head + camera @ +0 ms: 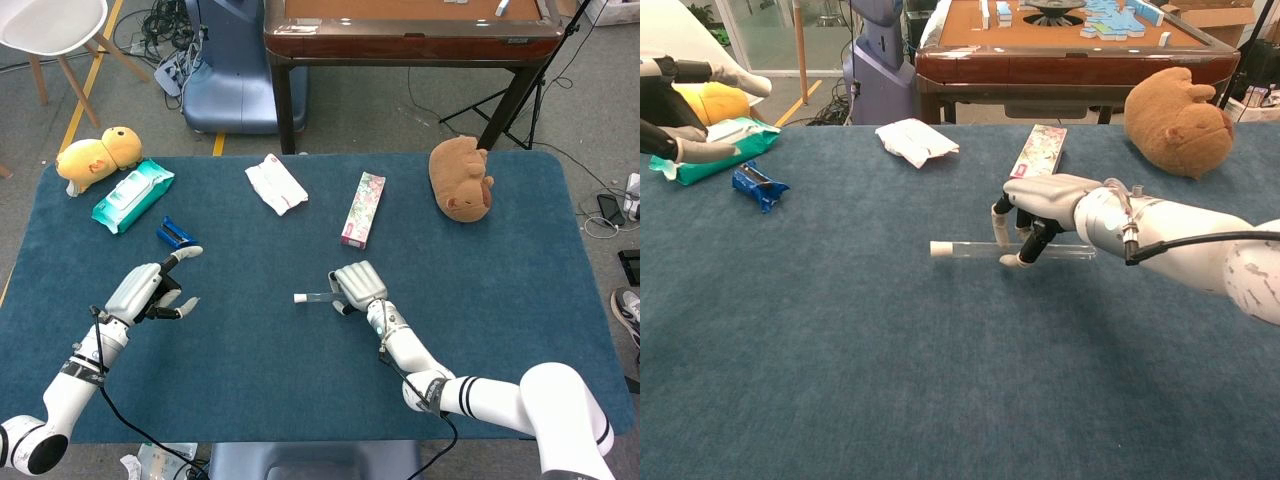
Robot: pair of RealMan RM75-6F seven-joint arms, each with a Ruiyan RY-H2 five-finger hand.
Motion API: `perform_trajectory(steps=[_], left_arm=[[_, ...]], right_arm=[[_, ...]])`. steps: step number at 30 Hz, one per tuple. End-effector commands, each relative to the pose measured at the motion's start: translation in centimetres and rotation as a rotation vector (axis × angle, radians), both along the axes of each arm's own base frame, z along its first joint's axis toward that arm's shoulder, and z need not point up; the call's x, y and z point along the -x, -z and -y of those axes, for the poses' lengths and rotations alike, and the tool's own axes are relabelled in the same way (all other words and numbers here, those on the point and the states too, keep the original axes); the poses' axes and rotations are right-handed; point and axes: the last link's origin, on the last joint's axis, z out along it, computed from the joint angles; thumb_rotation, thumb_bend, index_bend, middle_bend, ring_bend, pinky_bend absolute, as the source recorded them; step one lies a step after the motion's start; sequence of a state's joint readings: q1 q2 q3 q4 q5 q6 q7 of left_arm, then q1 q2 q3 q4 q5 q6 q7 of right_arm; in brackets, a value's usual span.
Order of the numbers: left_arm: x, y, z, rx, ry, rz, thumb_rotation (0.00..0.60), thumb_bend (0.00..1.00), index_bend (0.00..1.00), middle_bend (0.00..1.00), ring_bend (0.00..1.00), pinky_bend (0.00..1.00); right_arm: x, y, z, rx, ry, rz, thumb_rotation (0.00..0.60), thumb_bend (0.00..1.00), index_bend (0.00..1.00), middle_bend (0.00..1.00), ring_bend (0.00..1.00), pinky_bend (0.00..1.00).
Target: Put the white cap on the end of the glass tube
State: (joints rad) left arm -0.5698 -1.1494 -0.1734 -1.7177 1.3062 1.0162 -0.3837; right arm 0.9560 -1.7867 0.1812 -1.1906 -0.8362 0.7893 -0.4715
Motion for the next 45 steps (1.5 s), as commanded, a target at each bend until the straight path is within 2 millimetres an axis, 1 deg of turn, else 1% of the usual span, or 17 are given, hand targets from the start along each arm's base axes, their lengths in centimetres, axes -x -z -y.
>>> perform_trajectory(steps=[1,6,9,13,14,18,22,24,26,28,31,34,35,37,41,43,45], left_arm=[[0.1,0.1,0.0,0.002,-0.002,0.001,0.600,0.31,0.15,1.00,1.00,1.00],[0.2,0.1,0.1,0.003,-0.003,0.004,0.600,0.31,0.15,1.00,1.00,1.00],[0.3,0.2,0.2,0.006,-0.003,0.000,0.600,0.31,0.15,1.00,1.00,1.00],[0.4,0.2,0.2,0.011,-0.005,0.000,0.600,0.31,0.15,1.00,1.00,1.00],[0.4,0.2,0.2,0.013,-0.005,0.001,0.600,0.31,0.15,1.00,1.00,1.00],[0.5,0.2,0.1,0.016,-0.007,0.000,0.600,0.31,0.15,1.00,1.00,1.00],[0.6,0.2,0.0,0.014,-0.007,0.000,0.600,0.31,0.15,1.00,1.00,1.00],[0.7,0.1,0.0,0.007,-0.010,0.000,0.600,0.31,0.15,1.00,1.00,1.00],[0.9,-0.2,-0.1,-0.003,-0.016,-0.002,0.600,0.31,0.15,1.00,1.00,1.00],[1.4,-0.7,-0.2,-0.019,-0.030,-0.012,0.600,0.31,0.15,1.00,1.00,1.00],[2.8,-1.6,-0.2,-0.044,-0.060,-0.065,0.600,0.31,0.16,1.00,1.00,1.00],[4.6,-2.6,0.0,-0.100,-0.095,-0.140,0.600,0.31,0.18,0.97,0.97,1.00],[5.3,-3.0,0.2,-0.126,-0.107,-0.175,0.600,0.31,0.19,0.94,0.95,1.00],[6.4,-3.5,0.5,-0.164,-0.124,-0.231,0.600,0.31,0.22,0.86,0.85,0.97],[8.5,-4.3,1.7,-0.244,-0.156,-0.347,0.600,0.31,0.26,0.73,0.69,0.83],[9.1,-4.4,2.4,-0.258,-0.163,-0.381,0.600,0.31,0.26,0.66,0.62,0.78],[9.6,-4.3,3.4,-0.272,-0.168,-0.404,0.600,0.31,0.26,0.62,0.58,0.73]], right_arm=[[-0.1,0.3,0.0,0.004,-0.003,-0.013,0.600,0.58,0.70,0.86,0.95,1.00],[-0.2,0.6,0.0,0.013,0.000,-0.016,0.600,0.58,0.60,0.84,0.95,1.00],[-0.3,0.6,0.0,0.017,-0.001,-0.015,0.600,0.54,0.56,0.83,0.95,1.00],[-0.5,0.6,0.1,0.024,-0.002,-0.009,0.600,0.45,0.49,0.83,0.95,1.00],[-0.6,0.6,0.1,0.026,-0.002,-0.008,0.600,0.39,0.46,0.83,0.95,1.00],[-0.8,0.6,0.2,0.034,0.001,-0.010,0.600,0.24,0.37,0.83,0.95,1.00],[-1.0,0.5,0.3,0.043,0.006,-0.002,0.600,0.18,0.32,0.83,0.95,1.00],[-1.1,-0.2,0.5,0.062,0.011,0.021,0.600,0.18,0.31,0.83,0.94,1.00],[-1.1,-1.5,0.9,0.092,0.020,0.053,0.600,0.18,0.31,0.82,0.94,1.00],[-0.6,-3.7,1.3,0.139,0.026,0.083,0.600,0.18,0.31,0.82,0.94,1.00],[1.0,-7.6,1.4,0.214,0.041,0.104,0.600,0.18,0.31,0.80,0.92,1.00],[3.0,-11.5,0.8,0.281,0.055,0.107,0.600,0.18,0.31,0.75,0.84,1.00],[4.0,-13.0,0.4,0.305,0.059,0.100,0.600,0.18,0.31,0.72,0.81,1.00],[5.4,-14.9,-0.3,0.331,0.075,0.099,0.600,0.19,0.32,0.66,0.74,0.98],[8.4,-18.4,-2.9,0.379,0.096,0.086,0.600,0.25,0.35,0.60,0.57,0.80],[9.5,-19.5,-4.2,0.406,0.094,0.066,0.600,0.25,0.36,0.60,0.54,0.75],[10.6,-20.6,-5.8,0.433,0.093,0.052,0.600,0.25,0.37,0.60,0.54,0.74]])
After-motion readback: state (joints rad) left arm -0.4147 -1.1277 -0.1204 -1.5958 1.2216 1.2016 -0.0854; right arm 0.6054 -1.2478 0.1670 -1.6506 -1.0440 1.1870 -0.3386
